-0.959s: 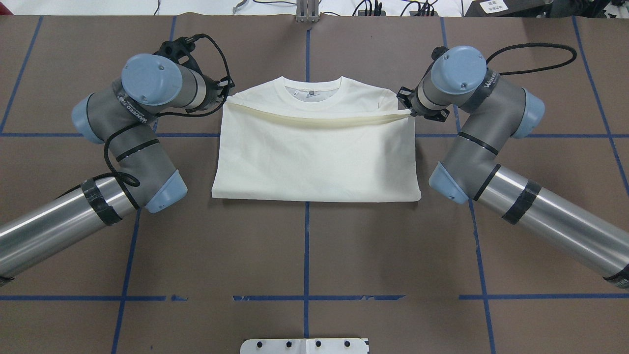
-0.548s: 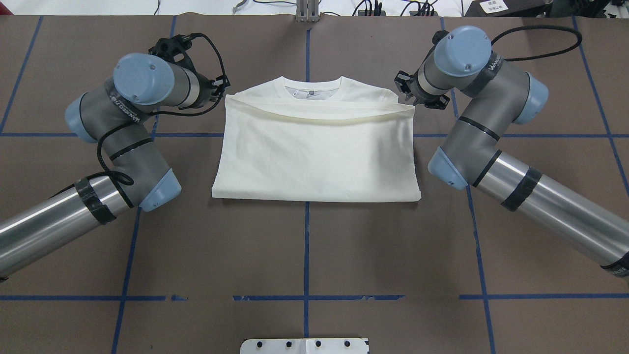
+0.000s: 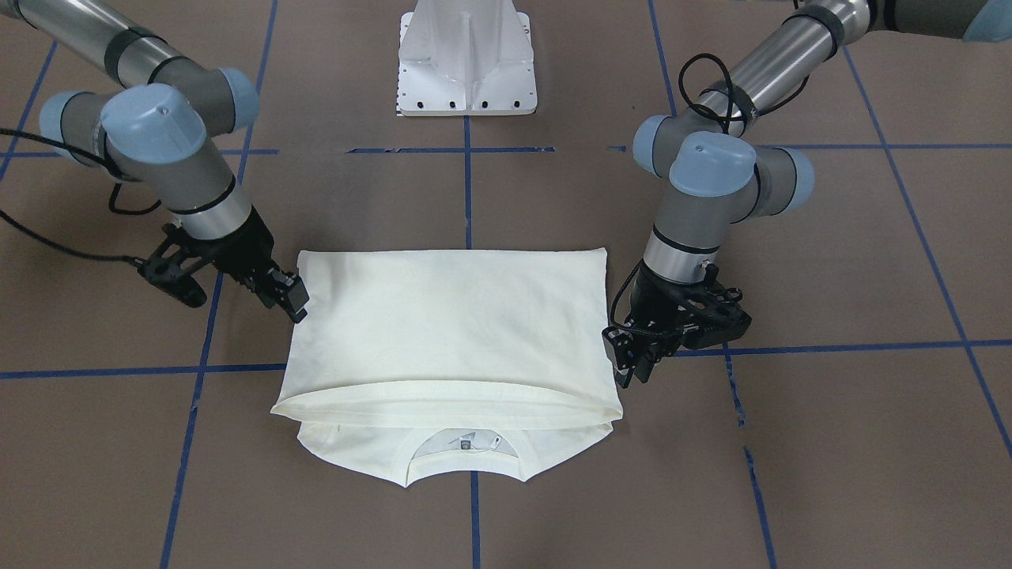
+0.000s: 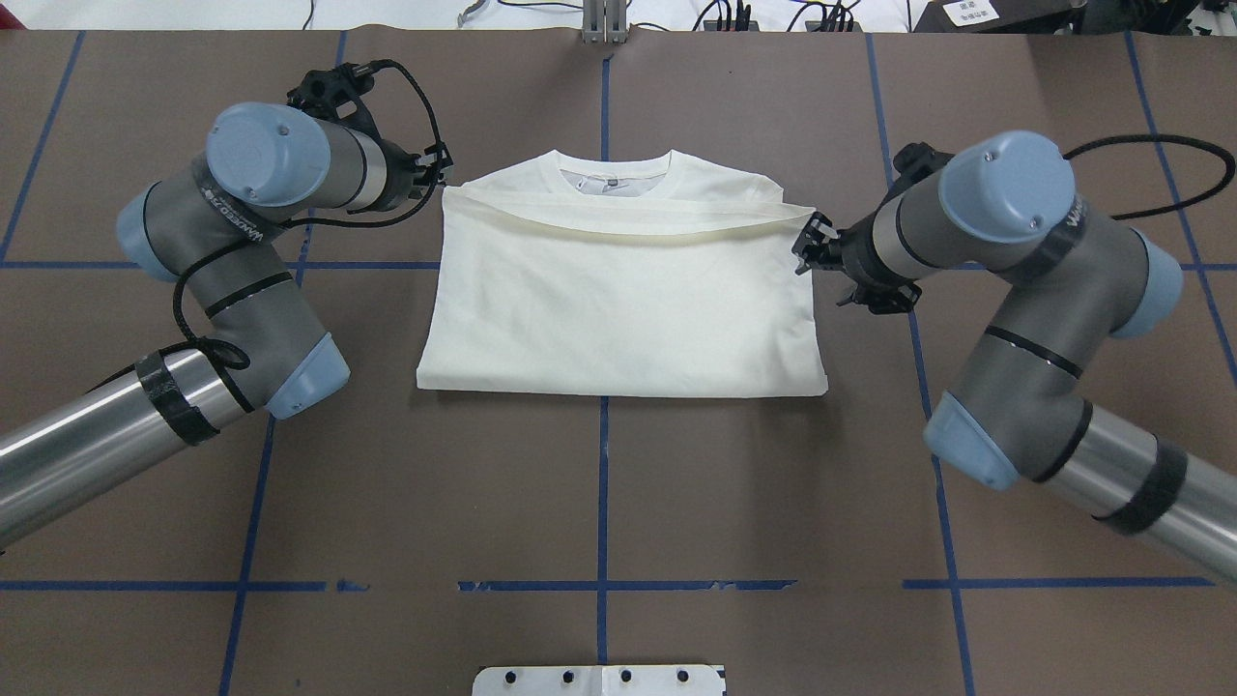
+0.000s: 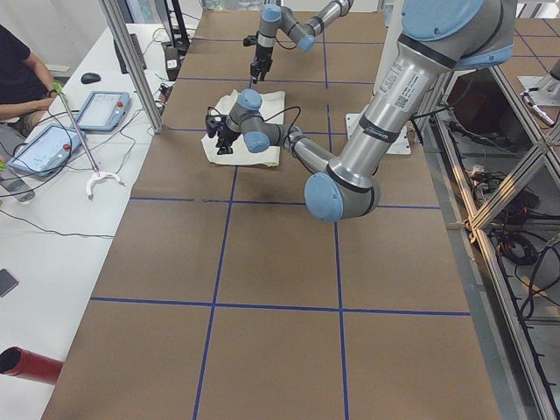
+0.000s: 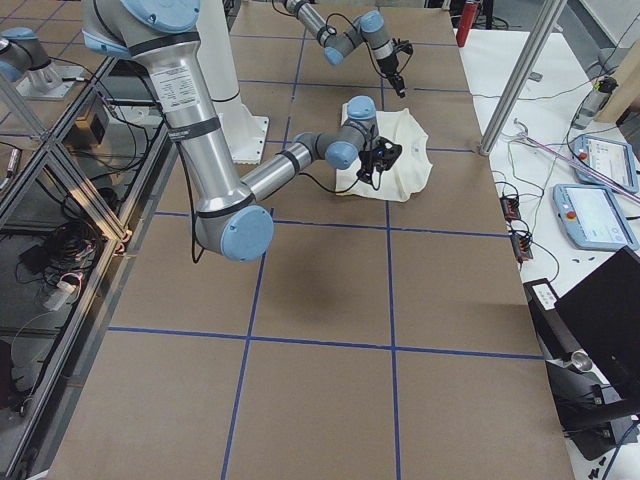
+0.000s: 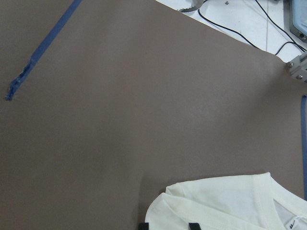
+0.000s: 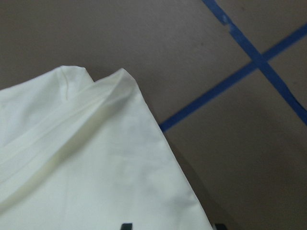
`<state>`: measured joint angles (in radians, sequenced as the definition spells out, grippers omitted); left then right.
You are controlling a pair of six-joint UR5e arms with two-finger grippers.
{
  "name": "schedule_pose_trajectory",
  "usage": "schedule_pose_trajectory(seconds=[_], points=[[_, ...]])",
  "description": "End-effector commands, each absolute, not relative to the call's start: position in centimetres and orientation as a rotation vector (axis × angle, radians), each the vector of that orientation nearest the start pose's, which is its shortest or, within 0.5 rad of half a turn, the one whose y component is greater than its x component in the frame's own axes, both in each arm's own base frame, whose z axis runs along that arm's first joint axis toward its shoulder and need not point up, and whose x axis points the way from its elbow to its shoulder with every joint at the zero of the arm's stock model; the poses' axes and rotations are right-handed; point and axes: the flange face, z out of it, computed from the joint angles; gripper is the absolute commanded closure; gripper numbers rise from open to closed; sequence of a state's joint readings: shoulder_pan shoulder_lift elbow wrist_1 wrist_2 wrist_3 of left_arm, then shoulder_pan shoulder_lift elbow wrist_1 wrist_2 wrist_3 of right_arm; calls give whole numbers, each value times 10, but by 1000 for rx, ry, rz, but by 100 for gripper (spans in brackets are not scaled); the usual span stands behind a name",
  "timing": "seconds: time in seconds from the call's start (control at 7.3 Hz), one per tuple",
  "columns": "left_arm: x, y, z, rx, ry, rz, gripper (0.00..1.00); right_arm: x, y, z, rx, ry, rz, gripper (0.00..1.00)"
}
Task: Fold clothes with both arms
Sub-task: 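Release the hem and move the right gripper to the folded shirt's near corner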
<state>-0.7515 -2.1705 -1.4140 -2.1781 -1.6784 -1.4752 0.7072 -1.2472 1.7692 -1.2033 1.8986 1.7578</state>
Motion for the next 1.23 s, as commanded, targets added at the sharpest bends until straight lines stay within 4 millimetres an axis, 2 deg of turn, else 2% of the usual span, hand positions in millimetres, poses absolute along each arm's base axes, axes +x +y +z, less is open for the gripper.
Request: schedule_pose_trajectory(seconds=[0.0, 0.41, 0.55, 0.69, 0.82, 0.96, 1.1], points=[[449, -588, 308, 348, 1009, -539, 60, -431, -407, 369, -81, -914, 739, 21], [448, -588, 308, 352, 1004, -542, 60, -449, -396, 376, -99, -895, 777, 19], [447, -586, 309, 351, 1002, -543, 60, -462, -396, 388, -80, -868, 776, 19], [444, -584, 308, 352, 1007, -541, 60, -471, -402, 384, -77, -871, 780, 26], [444, -583, 308, 352, 1008, -541, 60, -471, -401, 385, -77, -868, 782, 52], [443, -583, 307, 353, 1010, -541, 60, -469, -401, 382, -78, -876, 786, 100], [444, -582, 307, 351, 1011, -542, 60, -468, -400, 382, -80, -876, 783, 100]])
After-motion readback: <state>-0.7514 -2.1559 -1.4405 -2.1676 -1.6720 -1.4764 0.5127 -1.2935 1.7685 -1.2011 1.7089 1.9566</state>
